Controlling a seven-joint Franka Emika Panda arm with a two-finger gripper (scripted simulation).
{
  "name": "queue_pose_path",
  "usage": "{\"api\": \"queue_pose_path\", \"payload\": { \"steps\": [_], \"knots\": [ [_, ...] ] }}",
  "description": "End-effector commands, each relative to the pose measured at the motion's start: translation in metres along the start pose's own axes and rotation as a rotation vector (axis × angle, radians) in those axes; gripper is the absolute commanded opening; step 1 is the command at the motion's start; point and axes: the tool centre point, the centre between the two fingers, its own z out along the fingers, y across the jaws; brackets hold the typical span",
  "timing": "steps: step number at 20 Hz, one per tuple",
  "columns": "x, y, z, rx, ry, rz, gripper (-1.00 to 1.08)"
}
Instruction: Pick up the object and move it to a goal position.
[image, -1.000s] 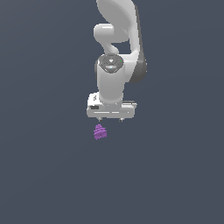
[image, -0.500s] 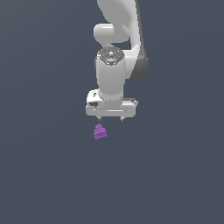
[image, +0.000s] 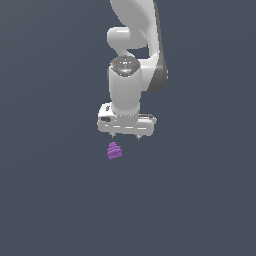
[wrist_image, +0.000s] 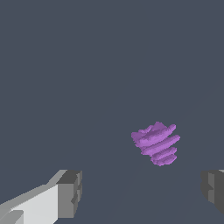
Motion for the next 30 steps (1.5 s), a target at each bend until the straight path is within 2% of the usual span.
{"api": "queue_pose_path", "payload": {
  "steps": [1, 9, 30],
  "knots": [
    [0.0, 0.002, 0.003, 0.001, -0.002, 0.038, 1.0],
    [-0.002, 0.011, 0.017, 0.007, -0.008, 0.228, 1.0],
    [-0.009, 0.047, 0.063, 0.002, -0.023, 0.895, 1.0]
  ]
}}
